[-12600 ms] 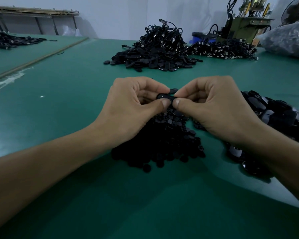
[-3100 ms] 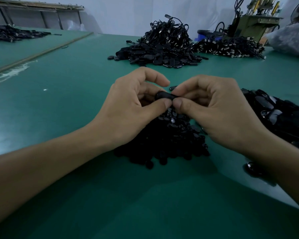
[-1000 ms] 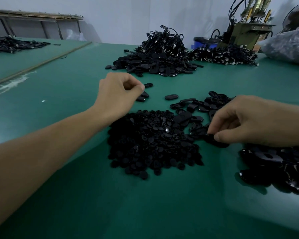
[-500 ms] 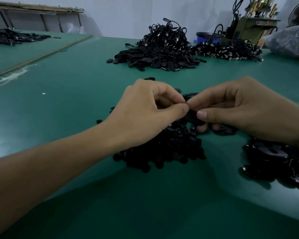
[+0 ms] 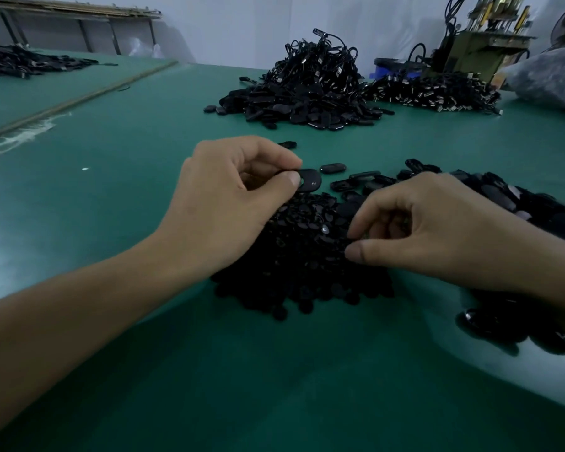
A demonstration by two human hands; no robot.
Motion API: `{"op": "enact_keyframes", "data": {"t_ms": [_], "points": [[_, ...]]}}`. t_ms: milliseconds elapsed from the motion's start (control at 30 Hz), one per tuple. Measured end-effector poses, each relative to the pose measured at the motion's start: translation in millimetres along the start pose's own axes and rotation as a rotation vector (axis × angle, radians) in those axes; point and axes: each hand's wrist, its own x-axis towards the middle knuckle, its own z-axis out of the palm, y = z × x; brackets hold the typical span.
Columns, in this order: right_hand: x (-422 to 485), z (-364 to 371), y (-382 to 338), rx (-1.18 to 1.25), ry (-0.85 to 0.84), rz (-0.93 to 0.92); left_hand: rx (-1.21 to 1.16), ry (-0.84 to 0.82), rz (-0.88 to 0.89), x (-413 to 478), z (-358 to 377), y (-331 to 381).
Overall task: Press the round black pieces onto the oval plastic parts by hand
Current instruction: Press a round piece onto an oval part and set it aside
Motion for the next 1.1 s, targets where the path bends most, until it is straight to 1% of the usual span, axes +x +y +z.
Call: {"op": "enact_keyframes", "data": {"t_ms": [200, 400, 600, 800, 1000, 1100], "points": [[-1, 1, 1, 0.005, -0.066, -0.047, 0.004, -0.025, 0.032, -3, 1, -1], [0, 2, 5, 0.135, -0.079, -0.028, 0.004, 0.007, 0.018, -2, 0, -5], [0, 3, 3, 0.061, 0.003, -0.037, -0.015, -0.005, 0.042, -3, -1, -3], [2, 8, 5, 0.068, 0.082, -0.035, -0.074, -0.02, 0.033, -4, 1, -2], [3, 7, 1, 0.124, 0.146, -0.067, -0.106, -0.025, -0.008, -4, 3, -2], [4, 9, 0, 0.235, 0.177, -0.078, -0.118, -0.035, -0.015, -6, 4, 0]]}}
